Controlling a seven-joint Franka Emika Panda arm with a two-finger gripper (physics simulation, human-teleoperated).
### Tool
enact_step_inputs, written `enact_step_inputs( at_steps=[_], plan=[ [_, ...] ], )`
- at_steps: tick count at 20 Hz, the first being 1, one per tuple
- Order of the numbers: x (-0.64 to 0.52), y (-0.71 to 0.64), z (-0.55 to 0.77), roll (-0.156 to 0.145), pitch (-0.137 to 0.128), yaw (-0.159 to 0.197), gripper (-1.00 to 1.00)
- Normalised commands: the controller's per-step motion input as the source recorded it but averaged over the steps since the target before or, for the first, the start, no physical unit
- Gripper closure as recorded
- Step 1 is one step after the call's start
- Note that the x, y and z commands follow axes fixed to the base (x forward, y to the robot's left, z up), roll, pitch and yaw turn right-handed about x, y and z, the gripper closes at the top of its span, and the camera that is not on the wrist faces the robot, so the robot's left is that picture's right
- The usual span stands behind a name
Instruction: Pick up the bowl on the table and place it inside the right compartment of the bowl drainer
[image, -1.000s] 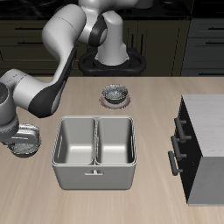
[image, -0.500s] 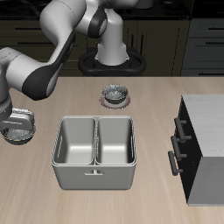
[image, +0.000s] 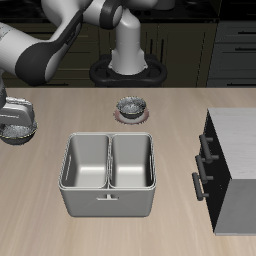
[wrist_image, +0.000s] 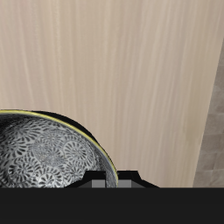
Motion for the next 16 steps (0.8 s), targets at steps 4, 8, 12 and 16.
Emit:
enact_step_inputs(
  at_steps=[4,8,12,16],
  plan=[
    [-0.12,-0.01,0.44,-0.002,-0.053,-0.002,1.00],
    [-0.07,0.02,0.29,-0.004,-0.036,0.008,1.00],
    [-0.06,0.00,0.21,-0.012,-0.032,0.009,1.00],
    [-0.09,0.02,0.28,-0.006,-0.035,0.004,1.00]
  ],
)
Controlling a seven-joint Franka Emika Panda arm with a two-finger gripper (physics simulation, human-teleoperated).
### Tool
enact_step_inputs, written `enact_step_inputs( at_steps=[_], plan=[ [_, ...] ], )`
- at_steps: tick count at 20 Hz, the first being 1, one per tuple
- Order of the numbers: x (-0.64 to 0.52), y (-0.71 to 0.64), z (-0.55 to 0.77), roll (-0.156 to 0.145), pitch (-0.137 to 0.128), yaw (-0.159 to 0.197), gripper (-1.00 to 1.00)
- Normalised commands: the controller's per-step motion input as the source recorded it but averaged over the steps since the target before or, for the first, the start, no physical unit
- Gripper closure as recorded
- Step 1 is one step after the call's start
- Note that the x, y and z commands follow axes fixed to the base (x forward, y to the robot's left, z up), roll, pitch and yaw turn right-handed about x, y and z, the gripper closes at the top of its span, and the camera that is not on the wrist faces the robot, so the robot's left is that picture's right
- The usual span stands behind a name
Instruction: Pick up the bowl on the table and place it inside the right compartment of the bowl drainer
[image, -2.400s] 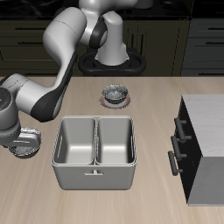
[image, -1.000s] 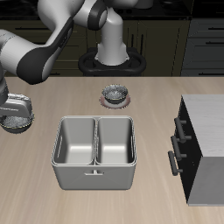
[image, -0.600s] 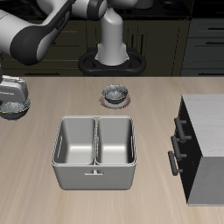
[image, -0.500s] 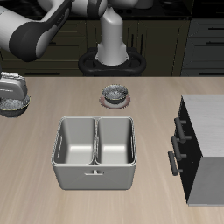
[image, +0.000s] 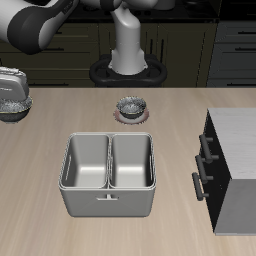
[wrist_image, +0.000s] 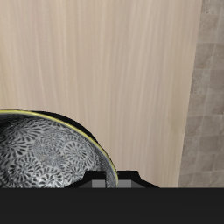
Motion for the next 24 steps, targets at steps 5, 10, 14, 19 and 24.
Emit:
enact_step_inputs(
  at_steps=[5,10,14,19,24],
  plan=[
    [-0.09,0.00,0.23,0.007,-0.038,-0.011,1.00],
    [-0.06,0.09,0.09,0.011,-0.019,0.002,1.00],
    [0.01,0.12,-0.01,0.003,-0.006,0.009,1.00],
    [0.06,0.25,-0.02,0.030,0.006,0.014,1.00],
    [0.06,0.31,0.03,0.039,-0.007,0.010,1.00]
  ],
)
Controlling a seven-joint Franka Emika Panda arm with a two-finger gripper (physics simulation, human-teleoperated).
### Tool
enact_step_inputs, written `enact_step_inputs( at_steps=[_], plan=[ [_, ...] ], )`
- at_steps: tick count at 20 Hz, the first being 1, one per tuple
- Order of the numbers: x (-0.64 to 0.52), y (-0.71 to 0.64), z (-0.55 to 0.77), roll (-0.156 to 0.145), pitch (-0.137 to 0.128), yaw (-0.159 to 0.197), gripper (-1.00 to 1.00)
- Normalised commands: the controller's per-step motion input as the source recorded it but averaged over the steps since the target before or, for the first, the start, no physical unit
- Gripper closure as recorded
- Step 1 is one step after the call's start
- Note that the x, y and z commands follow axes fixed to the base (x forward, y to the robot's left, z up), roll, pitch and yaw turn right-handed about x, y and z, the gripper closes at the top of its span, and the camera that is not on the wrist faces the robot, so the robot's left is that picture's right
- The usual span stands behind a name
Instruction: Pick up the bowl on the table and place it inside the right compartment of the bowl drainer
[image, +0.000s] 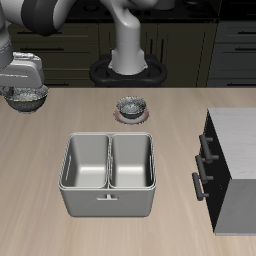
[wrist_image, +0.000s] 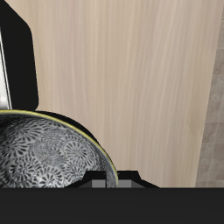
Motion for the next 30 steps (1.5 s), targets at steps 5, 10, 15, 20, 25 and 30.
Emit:
enact_step_inputs(
  at_steps=[5,10,15,20,25,30],
  plan=[
    [0.12,0.21,0.04,0.019,-0.003,-0.006,1.00],
    [0.12,0.20,0.04,0.007,-0.002,-0.011,1.00],
    [0.16,0.25,0.06,-0.003,-0.003,-0.012,1.00],
    [0.13,0.20,0.12,0.000,-0.019,-0.009,1.00],
    [0.16,0.30,0.07,0.014,-0.002,-0.011,1.00],
    [0.08,0.20,0.01,0.008,0.001,-0.004,1.00]
  ],
)
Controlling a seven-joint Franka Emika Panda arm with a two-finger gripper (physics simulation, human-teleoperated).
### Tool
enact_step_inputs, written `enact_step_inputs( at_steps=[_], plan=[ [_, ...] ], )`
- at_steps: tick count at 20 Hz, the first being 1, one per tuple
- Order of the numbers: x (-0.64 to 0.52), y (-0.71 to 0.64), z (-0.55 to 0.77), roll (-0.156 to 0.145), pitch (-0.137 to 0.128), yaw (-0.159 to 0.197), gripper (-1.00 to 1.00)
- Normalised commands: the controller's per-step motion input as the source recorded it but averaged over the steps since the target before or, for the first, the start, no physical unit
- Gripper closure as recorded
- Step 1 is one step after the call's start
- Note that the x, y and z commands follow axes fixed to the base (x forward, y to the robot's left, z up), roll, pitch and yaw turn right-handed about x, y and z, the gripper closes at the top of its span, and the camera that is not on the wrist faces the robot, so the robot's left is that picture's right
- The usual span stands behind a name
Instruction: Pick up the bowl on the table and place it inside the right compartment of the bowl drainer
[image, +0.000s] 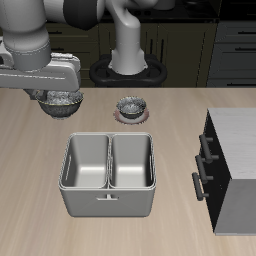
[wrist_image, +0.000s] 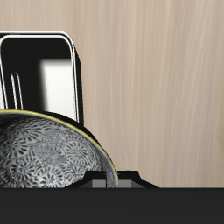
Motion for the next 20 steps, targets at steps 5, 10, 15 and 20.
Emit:
enact_step_inputs(
  at_steps=[5,10,15,20],
  plan=[
    [0.11,0.32,0.00,0.024,0.003,-0.008,1.00],
    [0.07,0.24,0.00,0.015,0.004,-0.014,1.00],
    [0.08,0.22,0.06,0.001,-0.008,-0.012,1.00],
    [0.06,0.17,0.00,-0.002,0.002,-0.003,1.00]
  ],
)
